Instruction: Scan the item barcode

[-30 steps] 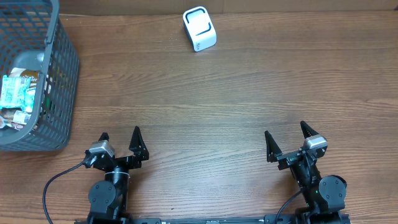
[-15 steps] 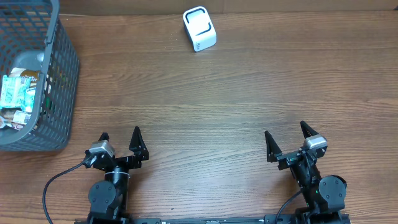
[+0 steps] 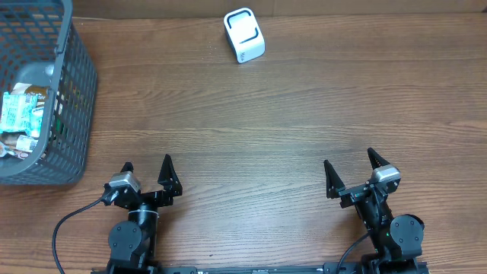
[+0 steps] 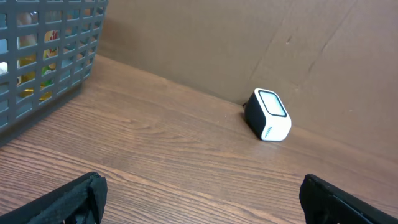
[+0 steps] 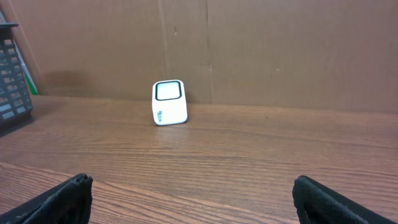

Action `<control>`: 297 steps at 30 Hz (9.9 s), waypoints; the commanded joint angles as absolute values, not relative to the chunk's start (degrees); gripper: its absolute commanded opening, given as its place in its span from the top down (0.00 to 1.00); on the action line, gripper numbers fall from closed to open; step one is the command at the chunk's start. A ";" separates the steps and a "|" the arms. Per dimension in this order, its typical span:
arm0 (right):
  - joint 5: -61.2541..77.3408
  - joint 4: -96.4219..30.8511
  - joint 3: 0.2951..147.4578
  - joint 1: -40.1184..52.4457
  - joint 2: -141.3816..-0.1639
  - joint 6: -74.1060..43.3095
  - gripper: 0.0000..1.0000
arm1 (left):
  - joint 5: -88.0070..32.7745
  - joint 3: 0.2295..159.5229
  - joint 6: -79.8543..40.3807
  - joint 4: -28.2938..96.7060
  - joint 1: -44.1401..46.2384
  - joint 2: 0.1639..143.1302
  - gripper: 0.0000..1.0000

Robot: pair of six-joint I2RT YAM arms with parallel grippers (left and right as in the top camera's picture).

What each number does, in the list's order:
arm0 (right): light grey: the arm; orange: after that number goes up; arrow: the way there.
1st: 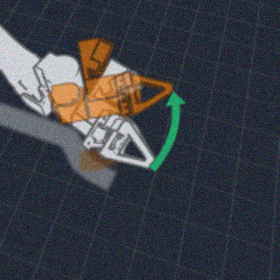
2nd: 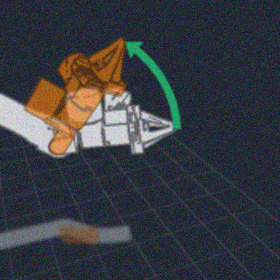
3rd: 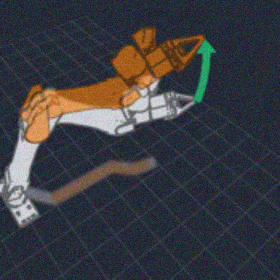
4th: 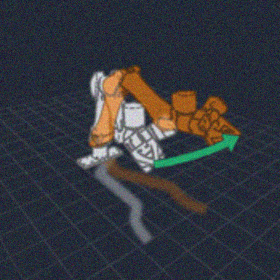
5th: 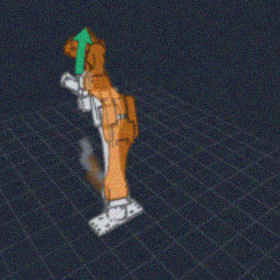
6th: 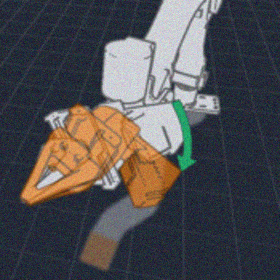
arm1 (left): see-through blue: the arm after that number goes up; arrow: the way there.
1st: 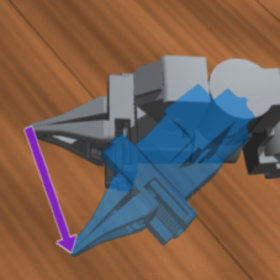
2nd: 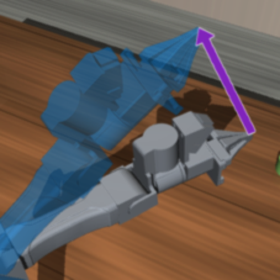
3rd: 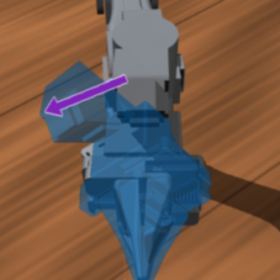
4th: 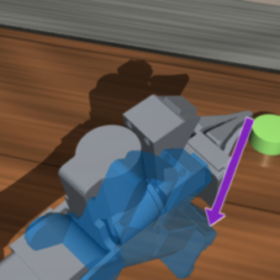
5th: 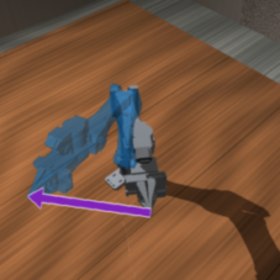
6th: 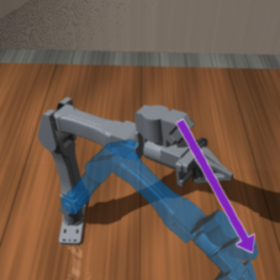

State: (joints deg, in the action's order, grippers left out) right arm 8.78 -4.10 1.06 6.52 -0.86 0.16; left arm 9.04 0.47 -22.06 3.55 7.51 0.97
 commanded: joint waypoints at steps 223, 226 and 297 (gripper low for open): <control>9.08 -3.81 0.45 6.68 -0.73 0.05 0.00 | 8.97 91.09 -21.34 62.52 -3.86 67.70 0.00; 9.08 -3.81 0.45 6.68 -0.73 0.05 0.00 | 9.13 94.85 -21.19 61.06 -8.51 70.50 0.00; 9.10 -3.81 0.45 6.68 -0.73 0.05 0.00 | -4.05 96.49 -4.93 49.30 -42.83 88.09 0.00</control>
